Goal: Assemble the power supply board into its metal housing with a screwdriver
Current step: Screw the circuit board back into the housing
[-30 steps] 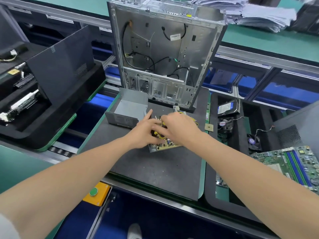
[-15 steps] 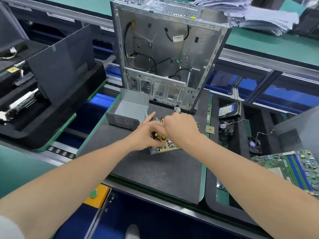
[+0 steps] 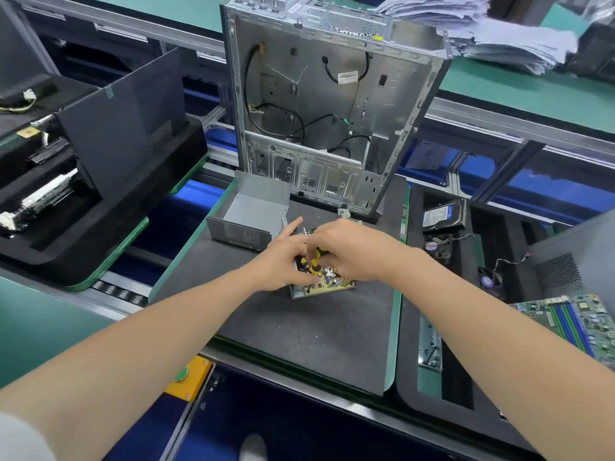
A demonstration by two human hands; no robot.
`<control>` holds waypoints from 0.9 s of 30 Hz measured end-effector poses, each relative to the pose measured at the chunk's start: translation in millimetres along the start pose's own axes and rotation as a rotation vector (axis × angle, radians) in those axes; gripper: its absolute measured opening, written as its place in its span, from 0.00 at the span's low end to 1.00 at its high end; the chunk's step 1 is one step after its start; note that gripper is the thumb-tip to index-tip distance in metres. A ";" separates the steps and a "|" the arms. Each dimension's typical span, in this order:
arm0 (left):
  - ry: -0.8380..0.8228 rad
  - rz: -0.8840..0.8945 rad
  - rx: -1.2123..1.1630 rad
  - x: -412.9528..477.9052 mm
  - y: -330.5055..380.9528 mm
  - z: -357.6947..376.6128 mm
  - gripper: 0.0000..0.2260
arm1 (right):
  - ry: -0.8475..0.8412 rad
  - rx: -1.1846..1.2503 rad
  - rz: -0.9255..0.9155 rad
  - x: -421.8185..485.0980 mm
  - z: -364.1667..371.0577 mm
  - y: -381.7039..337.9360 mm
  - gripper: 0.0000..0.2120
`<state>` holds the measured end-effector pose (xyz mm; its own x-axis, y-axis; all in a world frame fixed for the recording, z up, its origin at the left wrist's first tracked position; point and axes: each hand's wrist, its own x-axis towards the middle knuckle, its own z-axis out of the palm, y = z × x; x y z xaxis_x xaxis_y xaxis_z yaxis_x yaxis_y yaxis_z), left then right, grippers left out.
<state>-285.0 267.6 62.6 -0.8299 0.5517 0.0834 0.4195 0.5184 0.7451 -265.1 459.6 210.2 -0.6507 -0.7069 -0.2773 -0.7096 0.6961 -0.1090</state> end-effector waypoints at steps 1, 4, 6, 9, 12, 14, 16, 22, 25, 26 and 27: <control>-0.001 -0.010 -0.014 -0.8 1.4 -0.1 0.09 | 0.010 0.008 0.039 1.7 1.6 -1.9 0.06; -0.011 -0.041 -0.056 -2.1 2.6 0.5 0.08 | 0.084 0.011 0.198 7.0 10.1 -9.3 0.13; -0.010 -0.055 -0.044 -0.9 1.9 1.1 0.08 | 0.133 -0.026 0.313 11.6 17.0 -11.4 0.18; 0.005 -0.072 -0.085 -0.9 0.3 2.5 0.10 | 0.176 -0.055 0.425 15.8 21.6 -12.6 0.24; 0.006 -0.107 -0.120 -2.2 0.9 2.2 0.11 | 0.175 -0.069 0.435 14.7 18.2 -13.3 0.30; -0.008 -0.088 -0.090 -1.9 2.2 0.9 0.11 | 0.186 -0.020 0.360 8.3 14.2 -11.0 0.30; -0.026 -0.067 -0.047 -1.9 4.6 -1.1 0.10 | 0.193 0.024 0.161 0.4 7.6 -7.3 0.19; -0.036 -0.067 -0.020 -4.1 9.3 -4.5 0.10 | -0.040 -0.056 -0.084 -7.5 -6.6 4.7 0.12; -0.033 -0.061 -0.003 -3.6 11.5 -4.3 0.10 | -0.009 -0.041 -0.021 -5.2 -3.0 4.2 0.08; -0.028 -0.062 -0.011 -3.9 11.9 -3.8 0.10 | 0.017 -0.026 0.014 -4.6 -1.8 1.7 0.08; -0.024 -0.067 -0.025 -4.0 12.3 -3.1 0.10 | 0.045 -0.019 0.061 -3.9 0.7 -1.4 0.10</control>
<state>-277.7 269.8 73.5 -0.8466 0.5320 0.0174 0.3539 0.5381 0.7650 -261.4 461.5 210.8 -0.7043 -0.6681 -0.2399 -0.6727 0.7361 -0.0748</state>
